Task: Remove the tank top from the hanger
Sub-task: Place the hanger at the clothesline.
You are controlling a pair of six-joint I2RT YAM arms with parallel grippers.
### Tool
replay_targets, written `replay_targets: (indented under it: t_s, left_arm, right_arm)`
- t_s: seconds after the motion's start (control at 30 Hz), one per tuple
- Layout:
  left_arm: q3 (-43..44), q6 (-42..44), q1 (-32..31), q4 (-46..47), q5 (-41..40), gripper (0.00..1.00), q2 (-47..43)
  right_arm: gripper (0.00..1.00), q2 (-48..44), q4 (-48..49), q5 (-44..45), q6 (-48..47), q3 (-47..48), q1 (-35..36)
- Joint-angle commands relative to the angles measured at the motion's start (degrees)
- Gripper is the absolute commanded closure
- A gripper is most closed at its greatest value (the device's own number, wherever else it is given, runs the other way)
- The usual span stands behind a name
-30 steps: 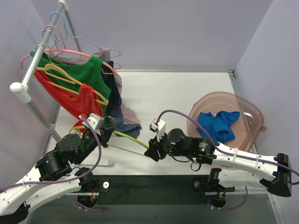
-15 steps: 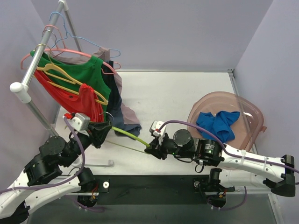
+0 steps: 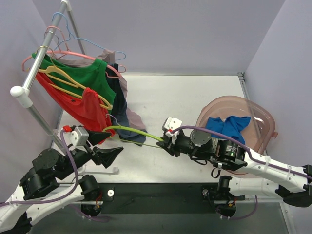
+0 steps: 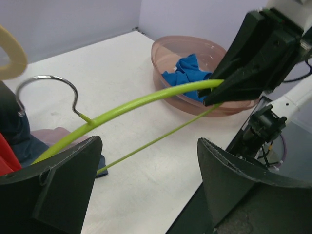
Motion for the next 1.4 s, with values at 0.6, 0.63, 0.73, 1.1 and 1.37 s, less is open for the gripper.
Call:
replay_targets:
  t_s: [0.6,0.63,0.73,1.1,1.37]
  left_arm:
    - [-8.9,-2.9,-0.1,1.0,15.0,0.03,-3.7]
    - [-8.9,-2.8,-0.1,1.1,15.2,0.03,-3.7]
    - [-9.1,-2.6,-0.1,1.0,15.6,0.03,-3.6]
    - [-11.1,-2.6,-0.2,1.3,18.6,0.03,-3.1]
    - [-11.9,-2.2,-0.2,2.7,25.9,0.03,-0.9]
  right_arm:
    - [1.0,-5.3,-3.2,-2.3,-2.8,9.8,0.2]
    - [1.0,-5.5,-3.6,-2.5,-2.8,10.2,0.2]
    - [1.0,-6.1,-4.9,-2.8,-2.8,11.8,0.2]
    - [1.0,-5.9,-2.0,-6.4,-1.0,13.7,0.2]
    - [1.0,-0.7,2.1,-7.9,-1.8,18.3,0.2]
